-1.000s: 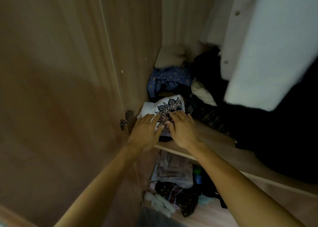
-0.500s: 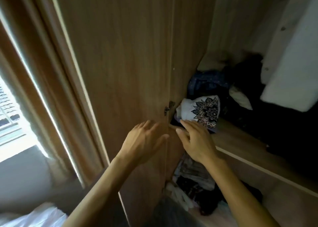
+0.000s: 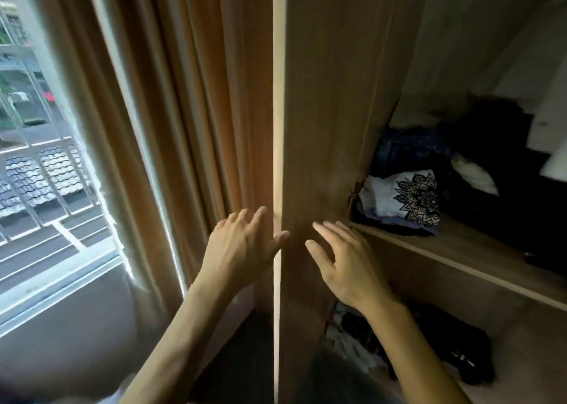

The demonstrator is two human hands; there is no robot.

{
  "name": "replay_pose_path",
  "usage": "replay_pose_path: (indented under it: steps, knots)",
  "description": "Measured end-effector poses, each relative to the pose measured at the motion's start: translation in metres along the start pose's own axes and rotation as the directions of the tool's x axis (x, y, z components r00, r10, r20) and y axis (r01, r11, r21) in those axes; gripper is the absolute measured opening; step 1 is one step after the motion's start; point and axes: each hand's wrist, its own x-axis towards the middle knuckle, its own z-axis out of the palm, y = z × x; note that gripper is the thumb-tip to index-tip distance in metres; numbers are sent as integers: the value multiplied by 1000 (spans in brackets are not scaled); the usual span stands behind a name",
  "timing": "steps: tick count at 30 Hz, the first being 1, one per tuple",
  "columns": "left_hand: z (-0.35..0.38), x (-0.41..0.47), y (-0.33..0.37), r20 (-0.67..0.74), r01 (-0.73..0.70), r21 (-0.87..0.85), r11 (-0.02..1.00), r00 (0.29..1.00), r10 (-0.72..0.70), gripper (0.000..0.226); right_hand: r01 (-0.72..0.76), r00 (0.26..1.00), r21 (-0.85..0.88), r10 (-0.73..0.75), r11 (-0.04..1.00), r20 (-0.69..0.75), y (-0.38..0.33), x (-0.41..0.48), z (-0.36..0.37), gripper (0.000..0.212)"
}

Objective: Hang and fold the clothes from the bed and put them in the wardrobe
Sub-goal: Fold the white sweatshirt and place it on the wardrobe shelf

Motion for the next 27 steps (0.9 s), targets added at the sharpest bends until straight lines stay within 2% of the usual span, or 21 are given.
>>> replay_pose_path:
  steps: [4,11,15,22,27]
  knots:
    - [7,20,-4,6,-102,-70,992,995,103,62,-57,998,-57,58,997,25,-18,-6,5,59]
    - [7,30,1,-65,-213,-65,975,976,209,65,-142,990,-108,138,984,-40,-12,-23,-15,78]
    - [11,22,13,-86,-286,-99,953,957,279,67,-175,983,-84,169,981,-74,1,-31,-28,70]
    - [17,-2,76,-140,-443,-243,863,896,420,71,-234,960,-15,229,972,-161,35,-53,-54,66]
    - [26,-11,137,-142,-483,-391,783,873,467,80,-297,938,-7,291,955,-188,71,-80,-76,61]
